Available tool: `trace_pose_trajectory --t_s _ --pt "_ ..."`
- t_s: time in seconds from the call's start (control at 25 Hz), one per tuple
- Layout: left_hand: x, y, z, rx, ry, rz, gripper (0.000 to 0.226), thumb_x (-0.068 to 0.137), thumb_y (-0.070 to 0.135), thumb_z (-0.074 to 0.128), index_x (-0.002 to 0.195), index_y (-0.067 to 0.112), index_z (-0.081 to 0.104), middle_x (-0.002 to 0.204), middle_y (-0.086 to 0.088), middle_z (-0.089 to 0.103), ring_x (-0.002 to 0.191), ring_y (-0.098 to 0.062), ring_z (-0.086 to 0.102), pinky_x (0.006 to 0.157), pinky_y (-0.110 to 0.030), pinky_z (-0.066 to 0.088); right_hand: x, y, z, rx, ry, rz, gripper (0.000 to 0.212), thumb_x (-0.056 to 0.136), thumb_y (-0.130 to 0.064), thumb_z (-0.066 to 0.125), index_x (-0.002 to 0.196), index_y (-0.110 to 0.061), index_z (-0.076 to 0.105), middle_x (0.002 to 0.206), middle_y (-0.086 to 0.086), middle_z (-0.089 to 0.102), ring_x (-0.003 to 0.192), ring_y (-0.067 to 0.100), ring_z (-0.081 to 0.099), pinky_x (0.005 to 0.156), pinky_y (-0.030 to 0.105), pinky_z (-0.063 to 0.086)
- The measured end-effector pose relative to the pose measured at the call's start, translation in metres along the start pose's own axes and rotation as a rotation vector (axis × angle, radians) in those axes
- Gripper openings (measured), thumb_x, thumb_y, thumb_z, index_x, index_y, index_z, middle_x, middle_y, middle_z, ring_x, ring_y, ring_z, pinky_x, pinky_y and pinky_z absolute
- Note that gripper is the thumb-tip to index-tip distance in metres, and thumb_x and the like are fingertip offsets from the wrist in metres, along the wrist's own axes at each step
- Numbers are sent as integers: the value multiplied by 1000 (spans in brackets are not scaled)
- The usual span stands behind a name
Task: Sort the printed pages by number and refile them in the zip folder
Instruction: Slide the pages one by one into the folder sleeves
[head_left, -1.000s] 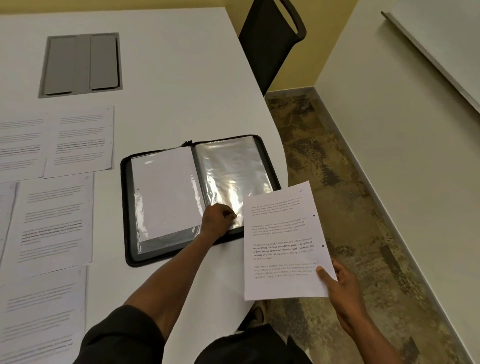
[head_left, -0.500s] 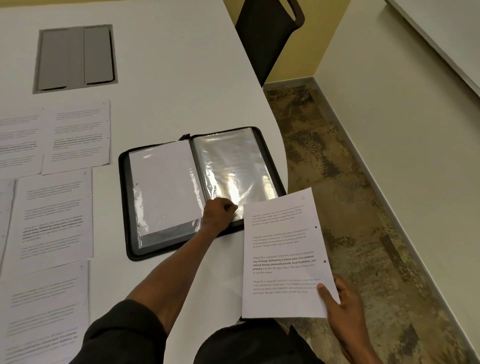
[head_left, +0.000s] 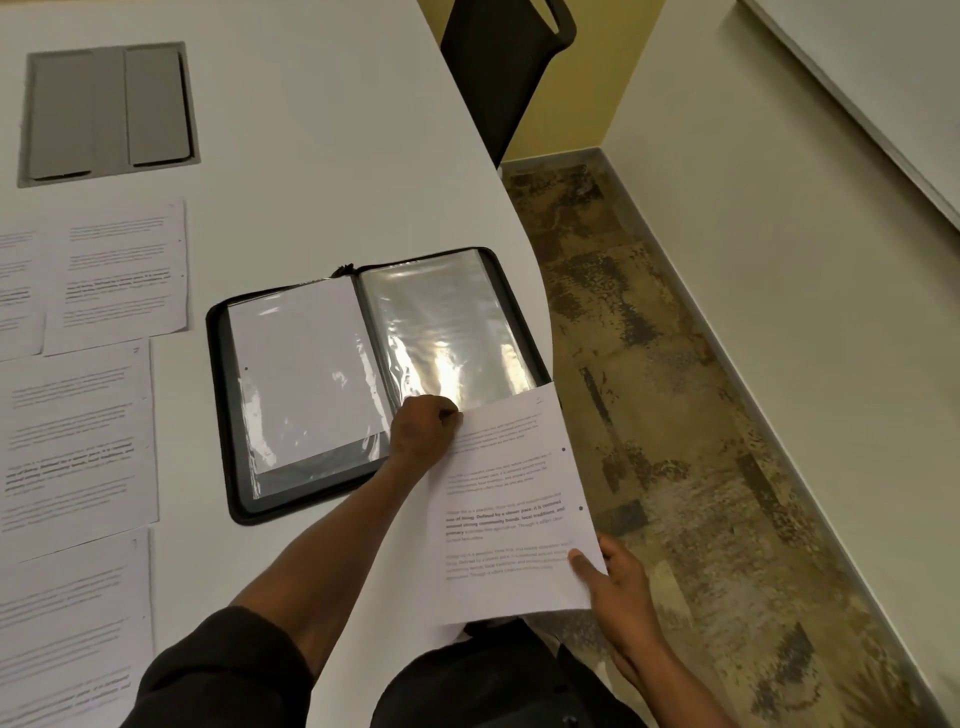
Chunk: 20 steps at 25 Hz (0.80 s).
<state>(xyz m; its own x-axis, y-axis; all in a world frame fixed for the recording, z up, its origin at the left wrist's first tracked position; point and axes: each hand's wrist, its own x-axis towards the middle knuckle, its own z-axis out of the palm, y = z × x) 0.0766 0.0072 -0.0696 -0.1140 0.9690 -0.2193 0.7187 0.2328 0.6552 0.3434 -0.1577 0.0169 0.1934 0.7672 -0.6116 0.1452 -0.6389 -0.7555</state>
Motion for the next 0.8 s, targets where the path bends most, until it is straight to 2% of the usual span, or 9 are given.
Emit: trace_pose_trajectory --t_s 0.08,0.2,0.36,0.52,0.68,0.8 --pt "-1 1 2 24 3 24 15 87 28 63 82 24 77 82 7 73 80 -15 64 75 -31 51 4 1 6 76 -46 75 22 96 -3 62 107 -20 69 99 -3 77 91 16 74 71 28 59" --pt "-1 3 4 62 20 53 12 89 27 65 85 23 76 85 5 73 83 -16 64 76 -34 51 10 5 11 137 -80 148 23 95 0 62 111 -15 68 102 3 78 96 22 74 80 36 61" --pt "-1 5 7 107 48 94 11 89 29 67 89 21 73 87 3 70 86 -19 62 76 -34 48 12 9 9 168 -118 187 23 96 1 60 112 -13 68 103 4 78 96 23 74 75 35 61" --pt "0 9 11 154 59 143 13 90 29 66 94 18 72 90 0 70 88 -22 62 77 -35 45 21 11 7 131 -134 188 27 96 -1 62 121 -8 66 107 4 77 99 23 73 83 38 61" --pt "4 16 13 186 82 247 19 88 19 68 106 13 72 100 -5 72 92 -26 67 85 -40 48 18 8 9 138 -162 199 25 95 0 63 118 -9 66 107 5 77 91 22 74 62 28 58" --pt "10 24 16 236 69 321 23 85 9 62 104 12 74 93 -5 74 84 -25 69 81 -39 48 19 6 9 112 -157 206 24 96 -2 63 118 -10 66 105 7 77 81 21 72 49 26 49"
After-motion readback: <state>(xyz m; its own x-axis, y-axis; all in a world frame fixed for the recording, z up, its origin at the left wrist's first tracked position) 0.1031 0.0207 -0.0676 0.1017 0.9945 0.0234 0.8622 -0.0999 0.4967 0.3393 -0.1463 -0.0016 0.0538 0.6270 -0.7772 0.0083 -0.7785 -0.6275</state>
